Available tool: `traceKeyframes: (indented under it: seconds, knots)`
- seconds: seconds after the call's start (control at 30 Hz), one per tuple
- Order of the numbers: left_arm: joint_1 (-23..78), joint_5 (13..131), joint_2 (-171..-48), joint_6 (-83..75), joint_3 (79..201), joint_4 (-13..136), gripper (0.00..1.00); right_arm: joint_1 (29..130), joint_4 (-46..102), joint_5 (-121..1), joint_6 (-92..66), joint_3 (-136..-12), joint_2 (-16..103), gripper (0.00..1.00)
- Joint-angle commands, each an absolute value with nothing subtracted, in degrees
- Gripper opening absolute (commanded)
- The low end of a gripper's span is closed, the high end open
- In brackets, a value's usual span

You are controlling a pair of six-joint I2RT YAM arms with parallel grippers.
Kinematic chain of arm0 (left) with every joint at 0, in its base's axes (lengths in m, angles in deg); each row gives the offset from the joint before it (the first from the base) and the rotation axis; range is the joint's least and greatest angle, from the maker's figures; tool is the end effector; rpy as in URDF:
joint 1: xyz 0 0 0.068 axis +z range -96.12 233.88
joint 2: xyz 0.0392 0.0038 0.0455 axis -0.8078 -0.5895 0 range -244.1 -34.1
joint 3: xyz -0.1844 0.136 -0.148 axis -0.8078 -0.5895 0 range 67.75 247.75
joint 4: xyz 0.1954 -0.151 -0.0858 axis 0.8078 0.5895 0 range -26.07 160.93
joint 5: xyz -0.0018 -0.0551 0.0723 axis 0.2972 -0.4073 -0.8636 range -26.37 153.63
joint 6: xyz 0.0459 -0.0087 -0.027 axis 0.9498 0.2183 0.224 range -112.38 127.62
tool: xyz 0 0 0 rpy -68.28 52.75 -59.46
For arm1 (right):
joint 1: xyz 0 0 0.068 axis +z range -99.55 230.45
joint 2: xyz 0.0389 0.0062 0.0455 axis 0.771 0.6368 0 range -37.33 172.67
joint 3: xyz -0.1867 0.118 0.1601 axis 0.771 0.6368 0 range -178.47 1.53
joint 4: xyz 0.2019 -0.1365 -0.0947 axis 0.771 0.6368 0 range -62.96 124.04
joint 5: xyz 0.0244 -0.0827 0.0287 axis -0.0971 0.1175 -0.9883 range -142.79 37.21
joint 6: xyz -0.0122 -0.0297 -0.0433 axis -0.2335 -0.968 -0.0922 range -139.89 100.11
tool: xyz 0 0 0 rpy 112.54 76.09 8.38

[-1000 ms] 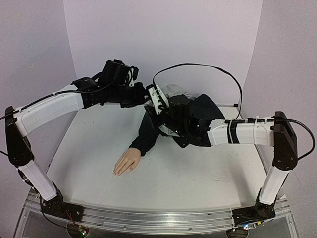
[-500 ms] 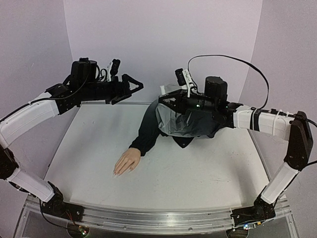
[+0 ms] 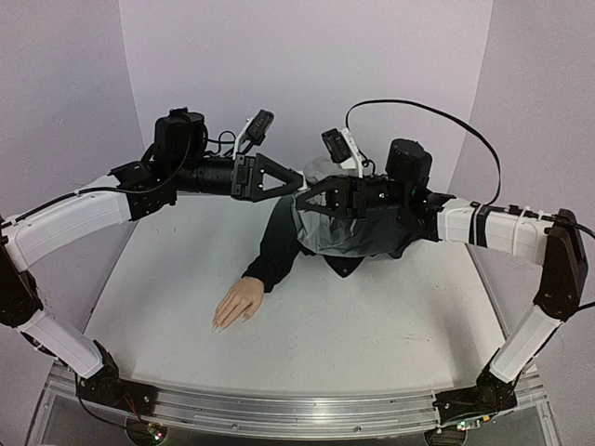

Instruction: Paint the nails

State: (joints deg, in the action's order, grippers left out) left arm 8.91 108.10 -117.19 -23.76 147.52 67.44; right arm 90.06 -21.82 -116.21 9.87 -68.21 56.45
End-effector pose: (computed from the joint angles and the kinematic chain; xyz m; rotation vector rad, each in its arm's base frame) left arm 0.2194 -0.2544 0.4094 0.8758 1.7391 -1.5923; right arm 0.2626 0.2587 0.3695 -1.2000 1.0452 1.5998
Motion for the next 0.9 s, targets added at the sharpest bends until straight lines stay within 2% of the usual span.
traceKeyframes:
  seconds: [0.0,0.1,0.47,0.6,0.73,0.8,0.87]
  knots:
    - [7.36,110.44,-118.85,-21.91,151.74,64.16,0.59,89.92,-29.07,-119.47,13.24,-69.84,55.61,0.0]
    - [7.3,108.97,-119.24,-22.08,151.95,64.17,0.5,89.92,-29.19,-119.98,13.12,-69.72,55.83,0.0]
    - [7.3,106.52,-121.4,-22.71,153.6,64.19,0.28,89.92,-28.91,-119.57,10.97,-68.89,56.1,0.0]
    - [7.3,104.75,-121.64,-22.3,154.03,64.15,0.15,89.92,-26.13,-117.28,7.87,-68.93,56.23,0.0]
    - [7.3,99.78,-121.7,-20.38,154.07,66.78,0.01,89.92,-17.92,-109.43,0.48,-69.47,55.45,0.0]
    - [7.27,94.44,-121.47,-18.99,154.21,69.87,0.0,89.96,-14.13,-102.04,-3.1,-69.54,54.95,0.0]
    - [7.08,87.0,-121.27,-17.64,154.99,74.92,0.0,90.08,-10.28,-88.43,-7.01,-69.35,53.94,0.0]
